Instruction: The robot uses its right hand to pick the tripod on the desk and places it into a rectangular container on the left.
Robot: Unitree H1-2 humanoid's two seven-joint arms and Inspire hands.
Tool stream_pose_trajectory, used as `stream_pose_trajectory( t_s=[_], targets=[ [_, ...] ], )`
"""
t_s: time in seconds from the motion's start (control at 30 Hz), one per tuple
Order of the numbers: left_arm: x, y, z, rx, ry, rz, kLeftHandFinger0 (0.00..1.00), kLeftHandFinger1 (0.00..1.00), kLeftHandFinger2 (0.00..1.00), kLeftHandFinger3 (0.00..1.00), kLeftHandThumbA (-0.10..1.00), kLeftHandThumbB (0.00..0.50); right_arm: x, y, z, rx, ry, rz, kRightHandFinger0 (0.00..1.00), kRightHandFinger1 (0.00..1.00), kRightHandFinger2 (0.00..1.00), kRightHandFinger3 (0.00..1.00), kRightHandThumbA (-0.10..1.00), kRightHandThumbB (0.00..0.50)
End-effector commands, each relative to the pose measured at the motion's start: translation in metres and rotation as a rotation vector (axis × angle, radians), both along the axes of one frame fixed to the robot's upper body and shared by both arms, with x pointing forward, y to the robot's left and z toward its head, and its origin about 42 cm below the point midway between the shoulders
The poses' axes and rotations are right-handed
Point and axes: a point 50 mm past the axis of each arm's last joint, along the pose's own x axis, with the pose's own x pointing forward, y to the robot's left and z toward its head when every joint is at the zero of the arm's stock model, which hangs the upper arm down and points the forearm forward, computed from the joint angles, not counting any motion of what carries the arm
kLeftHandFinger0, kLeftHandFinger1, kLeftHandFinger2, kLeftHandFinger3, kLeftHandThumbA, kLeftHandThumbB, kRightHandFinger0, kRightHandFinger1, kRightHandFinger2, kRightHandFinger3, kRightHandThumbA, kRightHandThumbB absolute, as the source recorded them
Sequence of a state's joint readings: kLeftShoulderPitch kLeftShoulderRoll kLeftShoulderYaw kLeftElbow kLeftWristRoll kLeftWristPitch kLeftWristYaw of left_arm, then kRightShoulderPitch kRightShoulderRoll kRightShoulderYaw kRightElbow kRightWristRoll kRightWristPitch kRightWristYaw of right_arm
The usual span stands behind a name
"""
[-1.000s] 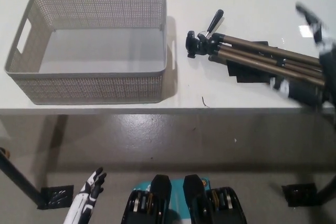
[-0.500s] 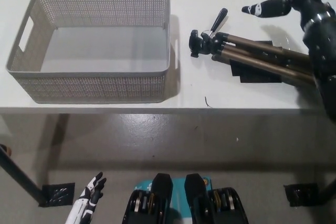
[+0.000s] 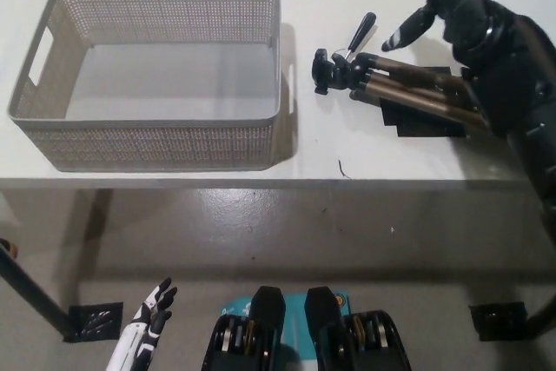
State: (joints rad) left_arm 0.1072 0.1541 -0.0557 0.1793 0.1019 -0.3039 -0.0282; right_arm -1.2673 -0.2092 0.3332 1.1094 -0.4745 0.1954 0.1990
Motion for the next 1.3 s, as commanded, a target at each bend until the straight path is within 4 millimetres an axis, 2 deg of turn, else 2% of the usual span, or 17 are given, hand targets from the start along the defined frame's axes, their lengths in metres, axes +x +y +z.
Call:
stream_pose_trajectory(
  t_s=[0.0,0.1,0.17,0.3,0.33,0.37,0.4,0.5,0.53,0.6,0.63,0.7,0.77,0.83,0.9,1.13,1.27],
  targets=[
    [0.004,0.002,0.010,0.009,-0.060,-0.033,1.00,1.00,1.00,1.00,1.00,0.182,0.005,0.012,0.057,-0.003,0.021,0.024,1.00,1.00,1.00,1.00,1.00,0.500],
    [0.005,0.002,0.011,0.019,-0.069,-0.035,1.00,1.00,1.00,1.00,1.00,0.164,0.004,0.014,0.070,0.036,0.063,0.035,1.00,1.00,1.00,1.00,1.00,0.498],
    [0.007,0.002,0.012,0.017,-0.076,-0.035,1.00,1.00,1.00,1.00,1.00,0.148,0.001,0.017,0.088,0.060,0.075,0.058,1.00,1.00,1.00,1.00,1.00,0.471],
    [0.010,0.005,0.015,0.009,-0.078,-0.021,1.00,1.00,1.00,1.00,1.00,0.145,0.000,0.017,0.106,-0.002,0.054,0.083,1.00,1.00,1.00,1.00,1.00,0.500],
    [0.010,0.005,0.015,0.005,-0.080,-0.020,1.00,1.00,1.00,1.00,1.00,0.145,0.000,0.016,0.104,-0.002,0.056,0.079,1.00,1.00,1.00,1.00,1.00,0.500],
    [0.010,0.005,0.015,0.006,-0.085,-0.019,1.00,1.00,1.00,1.00,1.00,0.144,0.001,0.013,0.097,-0.010,0.059,0.074,1.00,1.00,1.00,1.00,1.00,0.492],
    [0.001,0.005,0.011,0.001,-0.073,-0.015,1.00,1.00,1.00,1.00,1.00,0.142,0.001,0.011,0.082,-0.025,0.081,0.064,1.00,1.00,1.00,1.00,1.00,0.498],
    [-0.001,0.007,0.011,-0.010,-0.069,0.001,1.00,1.00,1.00,1.00,1.00,0.155,0.005,0.004,0.055,-0.071,0.133,-0.007,1.00,1.00,1.00,1.00,1.00,0.500],
    [-0.001,0.008,0.011,0.000,-0.076,-0.004,1.00,1.00,1.00,1.00,1.00,0.145,0.006,-0.001,0.044,-0.100,0.156,-0.029,1.00,1.00,1.00,1.00,1.00,0.500],
    [0.002,0.011,0.013,0.006,-0.086,0.000,1.00,1.00,1.00,1.00,1.00,0.154,0.008,-0.008,0.029,-0.170,0.172,-0.029,1.00,1.00,1.00,1.00,1.00,0.500],
    [0.002,0.011,0.013,0.008,-0.088,0.001,1.00,1.00,1.00,1.00,1.00,0.143,0.008,-0.011,0.022,-0.162,0.194,-0.020,1.00,1.00,1.00,1.00,1.00,0.485],
    [0.004,0.012,0.014,0.009,-0.096,0.000,1.00,1.00,1.00,1.00,1.00,0.132,0.008,-0.017,0.011,-0.165,0.214,-0.026,1.00,1.00,1.00,1.00,1.00,0.500],
    [0.005,0.012,0.016,0.000,-0.095,0.006,1.00,1.00,1.00,1.00,1.00,0.150,0.007,-0.023,-0.003,-0.131,0.253,-0.056,1.00,1.00,1.00,1.00,1.00,0.500],
    [0.005,0.013,0.017,0.001,-0.093,0.004,1.00,1.00,1.00,1.00,1.00,0.145,0.005,-0.030,-0.017,-0.070,0.292,-0.047,1.00,1.00,1.00,1.00,1.00,0.416],
    [0.004,0.014,0.015,0.002,-0.092,0.008,1.00,1.00,1.00,1.00,1.00,0.157,0.003,-0.033,-0.029,-0.145,0.294,-0.112,1.00,1.00,1.00,1.00,1.00,0.498],
    [0.005,0.017,0.016,0.014,-0.086,0.004,1.00,1.00,1.00,1.00,1.00,0.186,-0.009,-0.040,-0.078,-0.223,0.311,-0.140,1.00,1.00,1.00,1.00,1.00,0.500],
    [0.009,0.018,0.019,0.011,-0.099,0.003,1.00,1.00,1.00,1.00,1.00,0.166,-0.018,-0.033,-0.107,-0.238,0.332,-0.122,1.00,1.00,1.00,1.00,1.00,0.500]
  ],
)
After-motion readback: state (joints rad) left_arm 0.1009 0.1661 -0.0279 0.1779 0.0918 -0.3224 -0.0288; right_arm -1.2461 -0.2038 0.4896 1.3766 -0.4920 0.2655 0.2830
